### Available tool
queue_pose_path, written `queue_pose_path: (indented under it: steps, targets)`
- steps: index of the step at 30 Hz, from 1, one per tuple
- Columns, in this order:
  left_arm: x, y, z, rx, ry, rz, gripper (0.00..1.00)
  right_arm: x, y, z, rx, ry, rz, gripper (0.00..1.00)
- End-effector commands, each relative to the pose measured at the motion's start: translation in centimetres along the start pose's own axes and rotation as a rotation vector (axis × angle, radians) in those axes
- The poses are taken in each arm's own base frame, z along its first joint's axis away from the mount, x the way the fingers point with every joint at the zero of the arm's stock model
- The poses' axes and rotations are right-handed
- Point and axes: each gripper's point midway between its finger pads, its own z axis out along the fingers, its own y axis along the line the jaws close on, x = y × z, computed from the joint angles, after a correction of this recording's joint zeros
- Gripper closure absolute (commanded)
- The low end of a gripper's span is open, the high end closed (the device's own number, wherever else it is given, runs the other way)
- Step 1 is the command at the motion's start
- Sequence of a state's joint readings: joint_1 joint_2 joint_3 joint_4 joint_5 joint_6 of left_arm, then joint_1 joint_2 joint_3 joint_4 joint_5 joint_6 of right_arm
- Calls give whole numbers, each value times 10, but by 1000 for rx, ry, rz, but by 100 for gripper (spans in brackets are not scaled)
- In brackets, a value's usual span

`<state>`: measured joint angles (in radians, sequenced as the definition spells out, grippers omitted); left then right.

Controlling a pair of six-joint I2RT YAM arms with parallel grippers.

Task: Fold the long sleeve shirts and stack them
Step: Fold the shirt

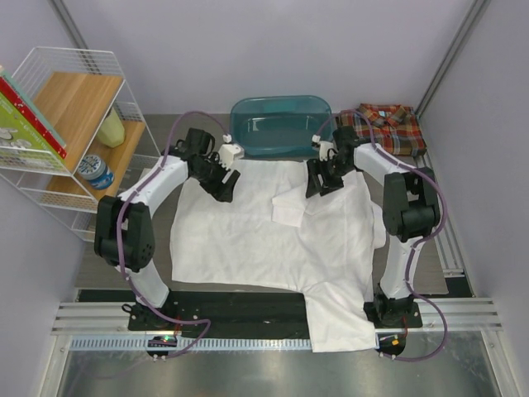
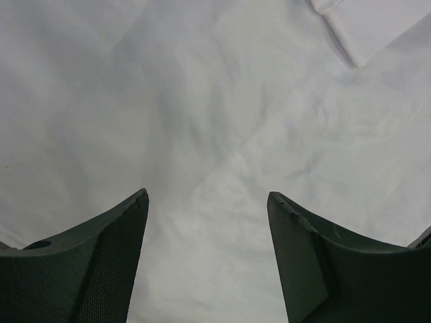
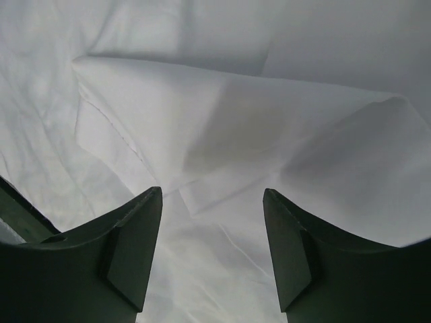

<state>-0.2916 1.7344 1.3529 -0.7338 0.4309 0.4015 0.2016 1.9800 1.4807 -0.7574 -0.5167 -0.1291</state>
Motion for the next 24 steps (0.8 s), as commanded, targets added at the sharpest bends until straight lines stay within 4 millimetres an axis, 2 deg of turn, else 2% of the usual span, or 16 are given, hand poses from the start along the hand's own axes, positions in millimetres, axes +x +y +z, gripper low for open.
queue_pose_path:
  steps: [1, 3, 6, 9, 12, 13, 14, 16, 17, 18, 19, 20, 21, 22, 23, 24]
  targets:
    - [-25, 7, -14, -34, -98, -1, 27, -12, 1, 18, -28, -65, 113, 32]
    - [-27, 16, -14, -56, -110, -10, 27, -11, 1, 24, -51, -54, 136, 33]
    - [-30, 30, -15, -88, -132, -25, 27, -12, 11, 28, -118, -57, 166, 35]
    - [-33, 46, -17, -123, -156, -32, 27, -20, 17, 27, -156, -81, 183, 39]
    - [-41, 64, -16, -155, -184, -20, 27, -25, 23, 28, -187, -89, 198, 41]
    - [-38, 75, -8, -173, -169, -28, 27, -25, 24, 28, -201, -86, 205, 41]
    - [-47, 83, -12, -189, -184, -10, 27, -27, 27, 27, -215, -89, 209, 42]
    - [-47, 98, -8, -208, -161, -5, 27, -28, 27, 28, -220, -93, 210, 64]
    - [-54, 110, -4, -222, -162, 15, 28, -29, 26, 29, -214, -93, 210, 85]
    - [-58, 117, -3, -231, -167, 30, 28, -28, 25, 29, -212, -90, 214, 95]
    - [-61, 128, -5, -255, -173, 37, 29, -29, 23, 26, -211, -97, 216, 99]
    - [-60, 138, 3, -264, -166, 53, 30, -28, 23, 24, -216, -101, 216, 99]
    - [-71, 148, -2, -284, -188, 75, 32, -27, 24, 21, -220, -102, 222, 99]
    - [-72, 153, 0, -281, -186, 86, 33, -28, 26, 14, -223, -116, 216, 99]
    - [-65, 157, 12, -266, -158, 94, 35, -28, 23, 10, -225, -126, 221, 99]
    - [-74, 163, 11, -272, -158, 137, 39, -30, 26, 5, -240, -136, 214, 99]
